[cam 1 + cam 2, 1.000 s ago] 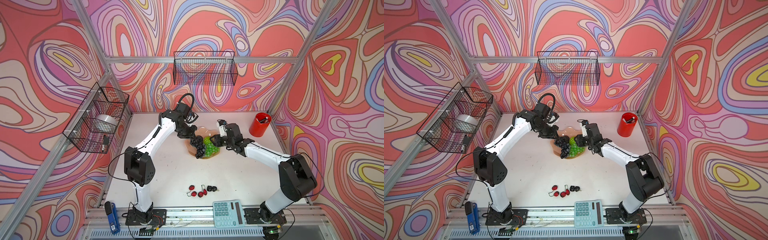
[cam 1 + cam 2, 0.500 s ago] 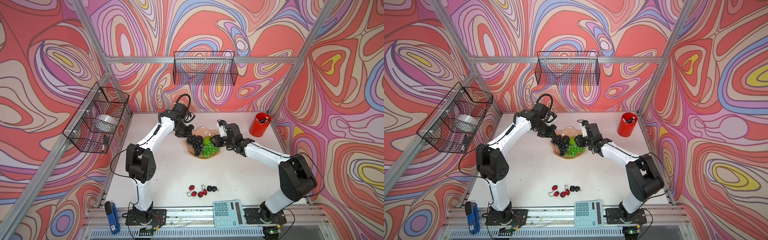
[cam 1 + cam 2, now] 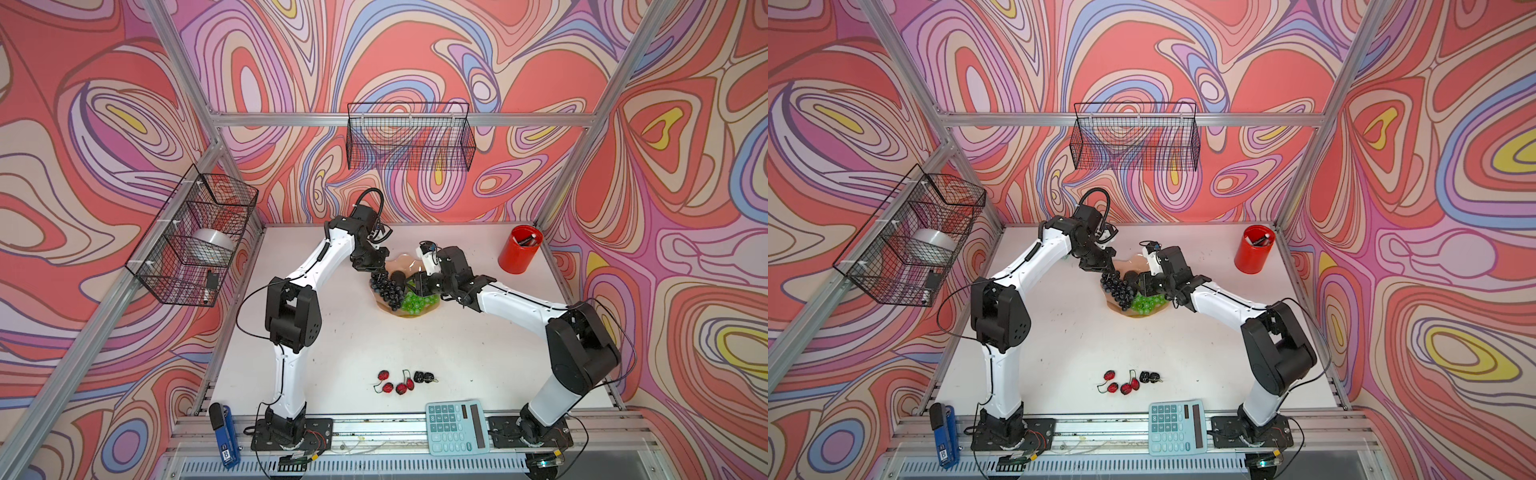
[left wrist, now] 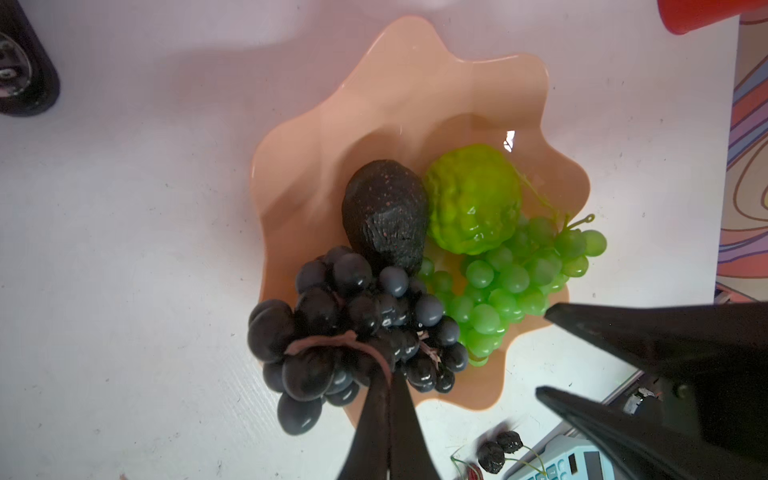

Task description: Place and organize the fake fruits in the fruit bowl

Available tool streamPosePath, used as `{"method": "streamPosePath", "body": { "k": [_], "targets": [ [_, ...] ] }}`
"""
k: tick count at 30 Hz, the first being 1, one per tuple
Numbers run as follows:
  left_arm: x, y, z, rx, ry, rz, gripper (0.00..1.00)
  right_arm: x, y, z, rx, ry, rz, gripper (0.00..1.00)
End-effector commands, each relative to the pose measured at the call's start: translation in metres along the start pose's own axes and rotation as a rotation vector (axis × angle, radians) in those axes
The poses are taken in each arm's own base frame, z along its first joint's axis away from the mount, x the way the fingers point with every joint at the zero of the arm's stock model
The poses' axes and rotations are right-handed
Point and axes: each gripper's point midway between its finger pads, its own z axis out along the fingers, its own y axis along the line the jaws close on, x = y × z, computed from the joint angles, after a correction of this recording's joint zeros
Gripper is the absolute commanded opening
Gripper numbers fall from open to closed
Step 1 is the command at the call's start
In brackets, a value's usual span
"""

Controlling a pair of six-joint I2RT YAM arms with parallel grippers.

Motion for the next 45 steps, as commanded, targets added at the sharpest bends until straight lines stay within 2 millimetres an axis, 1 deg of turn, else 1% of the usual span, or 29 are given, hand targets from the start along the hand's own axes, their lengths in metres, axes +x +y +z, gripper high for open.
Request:
{"method": "streamPosePath", "body": {
  "k": [1, 5, 14, 19, 23, 27, 29, 31, 33, 34, 35, 37, 39, 41, 43, 45],
  "targets": [
    [-0.002, 0.004, 0.006, -0.007, 0.029, 0.004, 0.00, -0.008, 0.006, 0.003, -0.023, -0.011, -0.015, 0.39],
    [-0.009, 0.005, 0.020, 0.007, 0.033, -0.008, 0.00, -0.006, 0.004, 0.003, -0.012, -0.009, -0.010, 0.39],
    [-0.036, -0.009, 0.039, 0.098, -0.020, -0.022, 0.00, 0.001, 0.001, 0.002, -0.005, 0.001, 0.007, 0.39],
    [-0.046, -0.018, 0.050, 0.141, -0.040, -0.014, 0.01, 0.004, 0.000, 0.002, -0.003, 0.007, 0.015, 0.39],
    [-0.049, -0.021, 0.058, 0.167, -0.033, -0.022, 0.02, 0.005, 0.000, 0.003, -0.002, 0.011, 0.016, 0.39],
    [-0.045, -0.018, 0.070, 0.175, -0.007, -0.036, 0.05, 0.005, -0.001, 0.003, 0.000, 0.017, 0.013, 0.39],
    [-0.043, -0.018, 0.073, 0.185, 0.003, -0.038, 0.10, 0.005, -0.001, 0.004, 0.001, 0.018, 0.013, 0.39],
    [-0.043, -0.018, 0.073, 0.180, 0.006, -0.037, 0.17, 0.005, -0.001, 0.004, 0.000, 0.018, 0.013, 0.39],
    [-0.043, -0.019, 0.069, 0.174, 0.001, -0.032, 0.22, 0.003, 0.000, 0.003, 0.000, 0.014, 0.010, 0.39],
    [-0.044, -0.019, 0.065, 0.171, -0.009, -0.029, 0.29, 0.003, 0.000, 0.003, 0.001, 0.014, 0.010, 0.39],
    [-0.045, -0.020, 0.062, 0.167, -0.016, -0.025, 0.33, 0.001, 0.000, 0.002, 0.001, 0.010, 0.009, 0.39],
    [-0.048, -0.022, 0.049, 0.157, -0.040, -0.016, 0.40, 0.000, 0.000, 0.002, 0.004, 0.006, 0.008, 0.39],
    [-0.050, -0.025, 0.035, 0.148, -0.067, -0.006, 0.43, -0.003, 0.001, 0.000, 0.006, -0.003, 0.005, 0.39],
    [-0.053, -0.028, 0.018, 0.136, -0.100, 0.010, 0.44, -0.006, 0.002, -0.004, 0.016, -0.008, -0.001, 0.39],
    [-0.054, -0.026, 0.002, 0.114, -0.131, 0.015, 0.46, -0.010, 0.001, -0.010, 0.034, -0.014, -0.011, 0.40],
    [-0.052, -0.021, -0.010, 0.103, -0.152, 0.004, 0.48, -0.010, 0.001, -0.016, 0.047, -0.027, -0.018, 0.40]
  ]
}}
